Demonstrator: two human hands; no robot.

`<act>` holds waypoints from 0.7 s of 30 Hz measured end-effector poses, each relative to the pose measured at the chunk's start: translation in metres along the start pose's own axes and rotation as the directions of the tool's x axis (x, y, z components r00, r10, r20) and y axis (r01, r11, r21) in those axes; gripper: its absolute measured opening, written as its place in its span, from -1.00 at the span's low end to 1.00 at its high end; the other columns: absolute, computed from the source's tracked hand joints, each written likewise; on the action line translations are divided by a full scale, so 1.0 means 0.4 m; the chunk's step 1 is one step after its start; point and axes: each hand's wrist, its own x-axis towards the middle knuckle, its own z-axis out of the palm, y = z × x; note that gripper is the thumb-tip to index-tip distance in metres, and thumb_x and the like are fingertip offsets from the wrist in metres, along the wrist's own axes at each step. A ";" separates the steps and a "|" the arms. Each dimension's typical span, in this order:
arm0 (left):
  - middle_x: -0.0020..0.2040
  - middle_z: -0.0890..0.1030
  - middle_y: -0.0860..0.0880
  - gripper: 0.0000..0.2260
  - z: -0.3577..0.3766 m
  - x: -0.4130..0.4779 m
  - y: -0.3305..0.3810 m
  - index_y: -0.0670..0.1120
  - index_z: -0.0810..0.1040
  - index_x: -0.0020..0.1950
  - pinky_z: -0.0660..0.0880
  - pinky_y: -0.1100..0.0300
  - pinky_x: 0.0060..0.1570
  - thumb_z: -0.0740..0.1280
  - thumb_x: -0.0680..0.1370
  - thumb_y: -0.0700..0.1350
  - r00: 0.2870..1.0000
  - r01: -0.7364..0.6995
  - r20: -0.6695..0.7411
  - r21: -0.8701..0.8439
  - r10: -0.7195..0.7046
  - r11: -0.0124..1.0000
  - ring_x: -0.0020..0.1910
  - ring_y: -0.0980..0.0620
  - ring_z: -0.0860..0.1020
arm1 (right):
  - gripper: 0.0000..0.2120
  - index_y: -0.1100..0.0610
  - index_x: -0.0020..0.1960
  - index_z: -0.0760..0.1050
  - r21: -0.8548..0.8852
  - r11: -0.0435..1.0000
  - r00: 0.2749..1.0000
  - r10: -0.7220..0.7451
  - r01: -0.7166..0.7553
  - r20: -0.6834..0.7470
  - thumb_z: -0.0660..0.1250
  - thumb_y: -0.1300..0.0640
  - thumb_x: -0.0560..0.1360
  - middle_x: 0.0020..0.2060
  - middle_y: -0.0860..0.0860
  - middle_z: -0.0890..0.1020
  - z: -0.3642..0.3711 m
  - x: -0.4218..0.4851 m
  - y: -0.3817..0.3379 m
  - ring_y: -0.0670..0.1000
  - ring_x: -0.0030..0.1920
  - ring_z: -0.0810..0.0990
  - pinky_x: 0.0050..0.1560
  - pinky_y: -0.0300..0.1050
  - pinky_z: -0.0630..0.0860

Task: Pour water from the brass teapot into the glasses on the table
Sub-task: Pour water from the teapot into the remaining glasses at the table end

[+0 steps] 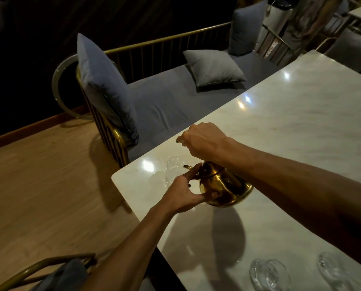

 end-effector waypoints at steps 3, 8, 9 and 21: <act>0.49 0.43 -0.02 -0.19 -0.002 0.000 0.002 0.12 0.16 0.59 0.42 0.06 0.34 0.51 0.44 0.11 1.000 -0.008 -0.001 -0.001 0.008 1.000 0.43 -0.08 0.43 | -0.68 0.11 0.32 0.51 -0.014 1.000 1.000 0.002 -0.002 0.010 0.24 0.12 0.58 0.02 0.08 0.67 0.000 0.005 0.003 0.07 -0.14 0.67 -0.05 -0.15 0.55; 0.49 0.42 -0.01 -0.20 -0.003 -0.003 0.008 0.12 0.16 0.59 0.42 0.10 0.32 0.51 0.45 0.09 1.000 -0.008 -0.016 -0.007 0.008 1.000 0.43 -0.07 0.43 | -0.69 0.11 0.30 0.53 -0.031 0.999 1.000 -0.014 0.014 0.021 0.25 0.16 0.57 0.04 0.08 0.68 -0.005 0.012 0.004 0.08 -0.13 0.68 -0.04 -0.11 0.57; 0.49 0.43 -0.01 -0.20 -0.004 -0.004 0.009 0.12 0.17 0.59 0.41 0.11 0.32 0.51 0.45 0.09 1.000 -0.006 -0.017 -0.009 0.006 1.000 0.43 -0.07 0.43 | -0.69 0.11 0.30 0.52 -0.034 0.999 1.000 -0.016 0.016 0.020 0.24 0.16 0.57 0.04 0.08 0.68 -0.006 0.013 0.004 0.08 -0.13 0.68 -0.05 -0.10 0.58; 0.49 0.42 0.00 -0.20 -0.002 -0.002 0.021 0.12 0.16 0.59 0.43 0.13 0.25 0.51 0.45 0.08 1.000 0.004 -0.016 -0.030 -0.005 1.000 0.41 -0.08 0.44 | -0.67 0.11 0.32 0.50 -0.042 0.999 0.999 -0.029 0.030 0.039 0.26 0.15 0.57 0.08 0.08 0.66 -0.005 0.021 0.006 0.08 -0.07 0.67 -0.01 -0.09 0.58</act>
